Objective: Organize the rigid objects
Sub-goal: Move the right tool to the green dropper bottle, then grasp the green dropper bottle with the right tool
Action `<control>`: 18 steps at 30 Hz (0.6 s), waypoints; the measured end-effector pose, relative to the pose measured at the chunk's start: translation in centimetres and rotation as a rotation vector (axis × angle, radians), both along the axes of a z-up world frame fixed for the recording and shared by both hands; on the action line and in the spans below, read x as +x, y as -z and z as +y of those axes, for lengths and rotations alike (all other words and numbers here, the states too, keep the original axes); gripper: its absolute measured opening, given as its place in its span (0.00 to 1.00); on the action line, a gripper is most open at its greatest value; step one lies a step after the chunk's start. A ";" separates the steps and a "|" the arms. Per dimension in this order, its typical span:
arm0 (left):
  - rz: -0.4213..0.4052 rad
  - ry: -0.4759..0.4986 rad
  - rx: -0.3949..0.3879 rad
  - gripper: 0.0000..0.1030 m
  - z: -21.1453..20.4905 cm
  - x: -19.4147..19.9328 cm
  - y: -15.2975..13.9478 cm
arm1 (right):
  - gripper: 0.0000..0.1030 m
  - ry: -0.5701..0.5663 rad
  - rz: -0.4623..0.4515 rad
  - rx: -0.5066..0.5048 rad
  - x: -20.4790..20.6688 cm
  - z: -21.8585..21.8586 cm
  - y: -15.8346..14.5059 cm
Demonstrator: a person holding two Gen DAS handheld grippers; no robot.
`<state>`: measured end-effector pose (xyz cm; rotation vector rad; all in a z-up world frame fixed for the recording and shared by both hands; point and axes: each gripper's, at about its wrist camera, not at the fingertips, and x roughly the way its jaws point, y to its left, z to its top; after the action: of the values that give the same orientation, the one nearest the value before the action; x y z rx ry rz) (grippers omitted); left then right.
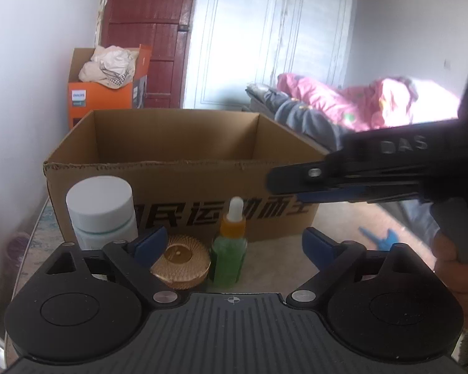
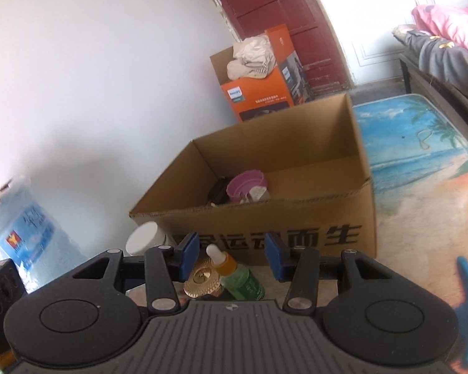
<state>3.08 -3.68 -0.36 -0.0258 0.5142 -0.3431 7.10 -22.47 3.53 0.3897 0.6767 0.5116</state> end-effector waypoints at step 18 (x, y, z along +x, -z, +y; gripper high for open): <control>0.057 0.040 -0.018 0.40 -0.2 2.0 2.0 | 0.25 -0.064 -0.014 -0.109 2.0 3.6 1.9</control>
<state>5.10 -3.91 -2.37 -0.0423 0.5683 -0.3872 9.15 -18.88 1.66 0.2624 0.7023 0.5347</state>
